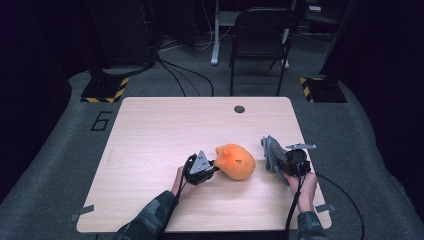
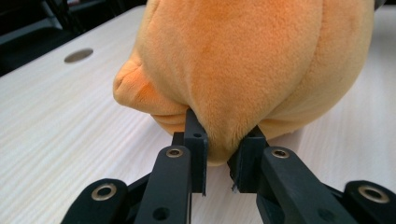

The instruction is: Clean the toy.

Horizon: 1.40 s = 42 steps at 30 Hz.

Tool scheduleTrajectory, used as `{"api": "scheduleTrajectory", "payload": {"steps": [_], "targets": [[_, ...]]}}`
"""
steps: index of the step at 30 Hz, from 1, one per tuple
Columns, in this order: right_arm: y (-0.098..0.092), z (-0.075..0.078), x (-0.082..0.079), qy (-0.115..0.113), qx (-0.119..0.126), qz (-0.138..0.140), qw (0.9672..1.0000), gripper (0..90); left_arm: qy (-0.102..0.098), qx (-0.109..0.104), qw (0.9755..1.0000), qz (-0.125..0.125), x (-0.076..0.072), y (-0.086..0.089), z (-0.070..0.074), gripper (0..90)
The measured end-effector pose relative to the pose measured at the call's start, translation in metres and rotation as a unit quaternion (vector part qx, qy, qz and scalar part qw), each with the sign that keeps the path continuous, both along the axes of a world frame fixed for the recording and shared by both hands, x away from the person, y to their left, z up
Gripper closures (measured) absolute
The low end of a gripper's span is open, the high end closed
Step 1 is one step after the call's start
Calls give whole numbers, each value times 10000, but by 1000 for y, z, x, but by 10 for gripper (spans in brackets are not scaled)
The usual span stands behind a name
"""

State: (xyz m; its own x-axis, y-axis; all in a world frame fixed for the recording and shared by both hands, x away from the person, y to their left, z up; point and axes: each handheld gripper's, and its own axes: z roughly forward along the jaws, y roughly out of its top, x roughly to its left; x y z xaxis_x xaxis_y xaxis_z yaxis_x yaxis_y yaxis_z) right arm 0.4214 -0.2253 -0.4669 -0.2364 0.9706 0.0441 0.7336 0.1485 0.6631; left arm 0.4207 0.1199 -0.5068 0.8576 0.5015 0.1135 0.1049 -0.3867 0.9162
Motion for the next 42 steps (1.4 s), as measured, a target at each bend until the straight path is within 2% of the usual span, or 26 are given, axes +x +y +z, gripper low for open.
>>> {"api": "scheduleTrajectory", "payload": {"steps": [4, 6, 9, 11, 14, 19, 21, 22, 25, 27, 30, 32, 34, 35, 36, 37, 38, 39, 40, 41, 42], "targets": [[-1, 1, -1, 15, 32, -33, 10000, 769, 288, -306, 9991, -11, -3, 3, 17, 789], [-1, 1, -1, -46, 13, -6, 10000, 769, 416, -380, 9984, -7, -4, 5, 25, 788], [0, 3, -2, -50, 1, 5, 10000, 768, 705, -514, 9962, 7, -5, 7, 34, 786], [2, 4, -2, -55, 14, 20, 10000, 769, 941, -594, 9938, -12, -6, 8, 38, 786], [2, 4, -2, -62, -1, 39, 10000, 769, 1279, -730, 9891, 63, -5, 10, 42, 786], [1, 3, -1, -69, -20, 45, 10000, 769, 1943, -909, 9763, 278, -3, 12, 41, 785], [0, 3, -1, -68, -22, 30, 10000, 769, 2104, -892, 9730, 334, -1, 13, 39, 784], [0, 4, -2, -68, -29, 23, 10000, 769, 2220, -907, 9702, 358, 0, 13, 37, 784], [2, 6, -3, -70, -12, 21, 10000, 769, 2364, -792, 9673, 463, 4, 13, 27, 782], [3, 11, -4, -150, 32, 106, 9998, 769, 2325, -619, 9691, 552, 6, 12, 20, 780], [11, 26, -9, -362, 131, 271, 9989, 769, 2369, -519, 9682, 621, 7, 8, 12, 777], [24, 42, -15, -576, 223, 523, 9967, 769, 2442, -513, 9664, 622, 8, 8, 10, 775], [43, 55, -22, -762, 254, 795, 9936, 769, 2449, -544, 9659, 636, 8, 8, 9, 774], [53, 60, -25, -838, 275, 966, 9914, 768, 2483, -556, 9650, 641, 8, 8, 9, 773], [64, 65, -28, -898, 330, 1136, 9889, 768, 2477, -557, 9650, 653, 8, 8, 8, 772], [74, 68, -30, -899, 439, 1295, 9865, 768, 2500, -564, 9643, 668, 8, 8, 8, 771], [84, 69, -32, -913, 552, 1472, 9833, 768, 2486, -535, 9650, 641, 8, 8, 8, 770], [95, 69, -34, -910, 648, 1604, 9807, 768, 2501, -538, 9645, 658, 7, 7, 8, 770], [105, 68, -35, -900, 655, 1767, 9780, 768, 2472, -466, 9658, 635, 7, 8, 8, 770], [115, 67, -36, -892, 668, 1880, 9758, 768, 2485, -485, 9655, 616, 7, 7, 8, 770], [124, 65, -37, -868, 564, 1980, 9747, 766, 2485, -451, 9657, 602, 6, 6, 8, 770]]}}
